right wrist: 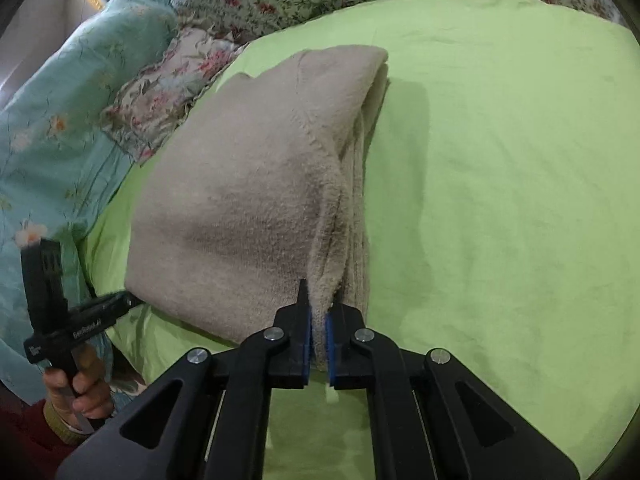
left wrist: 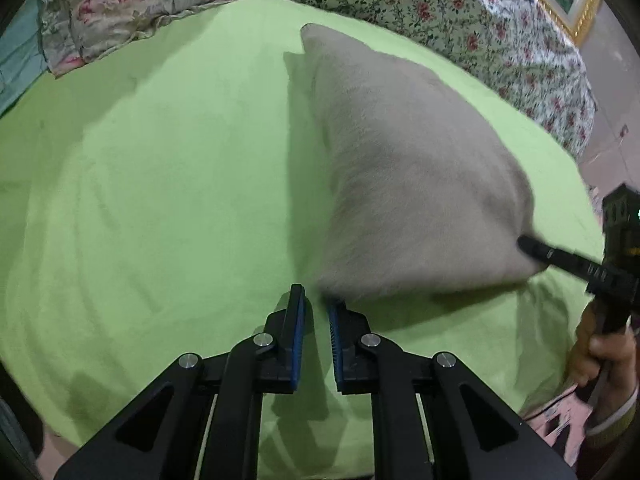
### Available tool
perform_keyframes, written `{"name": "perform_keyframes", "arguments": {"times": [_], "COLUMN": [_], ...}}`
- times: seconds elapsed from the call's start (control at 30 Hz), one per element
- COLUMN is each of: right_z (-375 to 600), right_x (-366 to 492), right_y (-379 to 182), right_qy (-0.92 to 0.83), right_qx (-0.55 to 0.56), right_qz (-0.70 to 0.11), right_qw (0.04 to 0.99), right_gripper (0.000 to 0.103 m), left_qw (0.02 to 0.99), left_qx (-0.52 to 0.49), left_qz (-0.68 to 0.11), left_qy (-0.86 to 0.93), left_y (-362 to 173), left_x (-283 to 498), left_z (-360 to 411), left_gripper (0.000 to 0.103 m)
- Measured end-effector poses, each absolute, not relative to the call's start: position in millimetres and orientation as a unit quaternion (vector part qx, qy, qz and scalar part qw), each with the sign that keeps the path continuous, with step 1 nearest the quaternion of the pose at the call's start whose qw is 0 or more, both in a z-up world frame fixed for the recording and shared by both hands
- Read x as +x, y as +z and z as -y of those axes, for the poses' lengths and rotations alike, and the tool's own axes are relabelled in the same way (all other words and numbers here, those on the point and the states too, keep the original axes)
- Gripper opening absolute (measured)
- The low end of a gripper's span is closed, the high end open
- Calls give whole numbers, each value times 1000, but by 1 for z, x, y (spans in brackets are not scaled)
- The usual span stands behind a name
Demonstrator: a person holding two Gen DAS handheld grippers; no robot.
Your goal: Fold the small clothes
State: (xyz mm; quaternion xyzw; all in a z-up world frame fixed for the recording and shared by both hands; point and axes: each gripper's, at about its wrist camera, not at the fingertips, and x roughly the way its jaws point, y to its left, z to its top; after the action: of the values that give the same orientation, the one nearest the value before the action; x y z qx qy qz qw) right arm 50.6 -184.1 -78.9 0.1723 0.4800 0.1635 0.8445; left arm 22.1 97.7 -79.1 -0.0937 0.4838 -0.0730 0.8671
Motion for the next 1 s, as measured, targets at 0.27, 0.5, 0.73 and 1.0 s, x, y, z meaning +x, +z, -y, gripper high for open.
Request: {"name": "perform_keyframes", "arguments": {"times": [0.27, 0.5, 0.73, 1.0], "right_z": [189, 230, 216, 198], "right_x": [52, 106, 204, 236], "right_y": [-58, -24, -67, -40], "right_qy": [170, 165, 150, 163], "right_qx": [189, 287, 295, 240], "right_qz": [-482, -409, -461, -422], "right_qw": [839, 850, 823, 859], "right_gripper": [20, 53, 52, 8], "left_qw": [887, 883, 856, 849], "left_qx": [-84, -50, -70, -85], "left_qz": [-427, -403, -451, -465], "left_qy": [-156, -237, -242, -234], "left_y": [-25, -18, -56, -77], "left_x": [6, 35, 58, 61], "left_z": [-96, -53, -45, -39], "left_gripper": [12, 12, 12, 12]}}
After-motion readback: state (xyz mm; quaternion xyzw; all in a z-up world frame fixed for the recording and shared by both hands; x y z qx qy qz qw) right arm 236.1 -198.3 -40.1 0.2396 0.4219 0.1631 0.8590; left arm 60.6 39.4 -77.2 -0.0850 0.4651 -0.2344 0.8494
